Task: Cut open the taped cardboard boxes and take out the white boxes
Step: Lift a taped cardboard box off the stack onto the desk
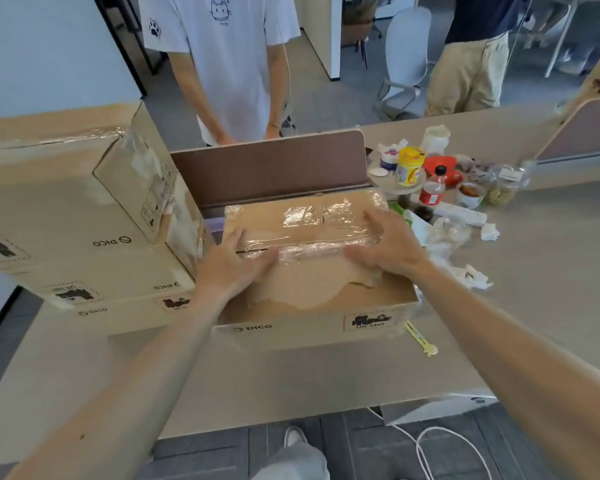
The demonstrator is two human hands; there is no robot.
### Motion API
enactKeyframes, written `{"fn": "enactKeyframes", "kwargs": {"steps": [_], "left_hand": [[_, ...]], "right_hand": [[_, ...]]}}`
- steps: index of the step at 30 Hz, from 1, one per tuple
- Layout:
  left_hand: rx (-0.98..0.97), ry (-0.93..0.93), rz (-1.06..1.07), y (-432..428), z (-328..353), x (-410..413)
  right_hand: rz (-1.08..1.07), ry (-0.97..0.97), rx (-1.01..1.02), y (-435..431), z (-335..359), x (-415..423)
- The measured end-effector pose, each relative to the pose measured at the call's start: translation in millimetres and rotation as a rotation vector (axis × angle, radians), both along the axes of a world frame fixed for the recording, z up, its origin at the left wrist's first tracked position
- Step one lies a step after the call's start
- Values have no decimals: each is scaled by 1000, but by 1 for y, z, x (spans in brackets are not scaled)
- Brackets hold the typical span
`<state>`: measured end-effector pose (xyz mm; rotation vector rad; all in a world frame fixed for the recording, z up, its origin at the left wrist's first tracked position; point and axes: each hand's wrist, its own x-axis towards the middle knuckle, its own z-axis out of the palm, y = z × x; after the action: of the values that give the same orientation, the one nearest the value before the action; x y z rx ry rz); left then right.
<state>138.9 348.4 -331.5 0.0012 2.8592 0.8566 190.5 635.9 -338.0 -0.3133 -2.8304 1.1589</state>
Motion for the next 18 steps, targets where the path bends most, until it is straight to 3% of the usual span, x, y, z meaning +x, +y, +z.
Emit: {"fn": "enactKeyframes", "kwargs": {"steps": [18], "left_hand": [[83, -237, 32, -27, -138, 7]], "right_hand": [[-96, -238, -84, -28, -132, -3]]}}
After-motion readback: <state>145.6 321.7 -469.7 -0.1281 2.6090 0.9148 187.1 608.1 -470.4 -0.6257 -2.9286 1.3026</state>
